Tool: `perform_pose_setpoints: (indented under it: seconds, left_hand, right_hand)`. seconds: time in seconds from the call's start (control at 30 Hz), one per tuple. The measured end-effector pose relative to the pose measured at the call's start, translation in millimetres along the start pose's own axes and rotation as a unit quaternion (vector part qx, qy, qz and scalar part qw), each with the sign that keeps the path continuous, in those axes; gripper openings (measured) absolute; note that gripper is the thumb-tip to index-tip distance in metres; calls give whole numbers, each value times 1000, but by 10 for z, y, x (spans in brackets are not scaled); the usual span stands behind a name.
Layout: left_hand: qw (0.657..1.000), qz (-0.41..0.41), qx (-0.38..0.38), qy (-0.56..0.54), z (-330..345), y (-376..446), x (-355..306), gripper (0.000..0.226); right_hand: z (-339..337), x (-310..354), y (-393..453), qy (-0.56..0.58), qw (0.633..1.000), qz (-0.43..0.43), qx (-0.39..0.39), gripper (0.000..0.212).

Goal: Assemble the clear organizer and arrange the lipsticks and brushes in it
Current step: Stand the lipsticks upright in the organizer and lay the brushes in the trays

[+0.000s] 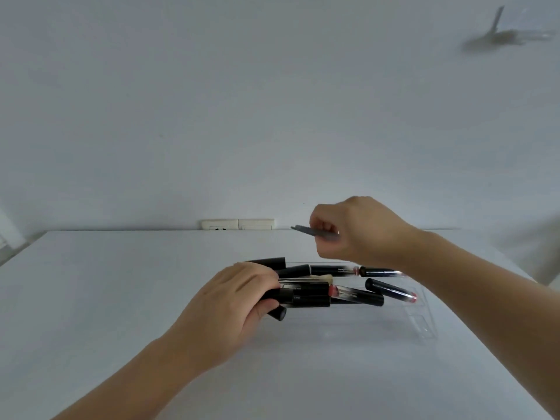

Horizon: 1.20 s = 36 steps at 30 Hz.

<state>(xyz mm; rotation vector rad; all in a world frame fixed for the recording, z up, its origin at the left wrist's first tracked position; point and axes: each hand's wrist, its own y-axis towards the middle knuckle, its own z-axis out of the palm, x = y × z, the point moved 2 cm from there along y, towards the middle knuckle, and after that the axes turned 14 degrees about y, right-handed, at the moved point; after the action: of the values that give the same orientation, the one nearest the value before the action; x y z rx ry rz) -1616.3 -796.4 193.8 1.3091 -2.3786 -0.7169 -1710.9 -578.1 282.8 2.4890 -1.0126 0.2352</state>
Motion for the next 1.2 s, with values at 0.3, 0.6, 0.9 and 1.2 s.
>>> perform_pose_setpoints:
  seconds: [0.3,0.6,0.9,1.2]
  left_hand:
    - [997,34,-43,51,91,-168,-81,25]
    - [997,40,-49,38,216,-216,-54,25]
    - [997,30,-46,48,219,-252,-59,32]
    - [997,24,-55,55,214,-265,-68,38]
  right_hand:
    - [166,172,-890,-32,983,-140,-114,9]
    - [485,79,-1162,-30,988,-120,-95,12]
    - [680,-74,-1317,-37,987,-115,-109,27]
    - [727,-175,-1407,25,976,-117,-181,18]
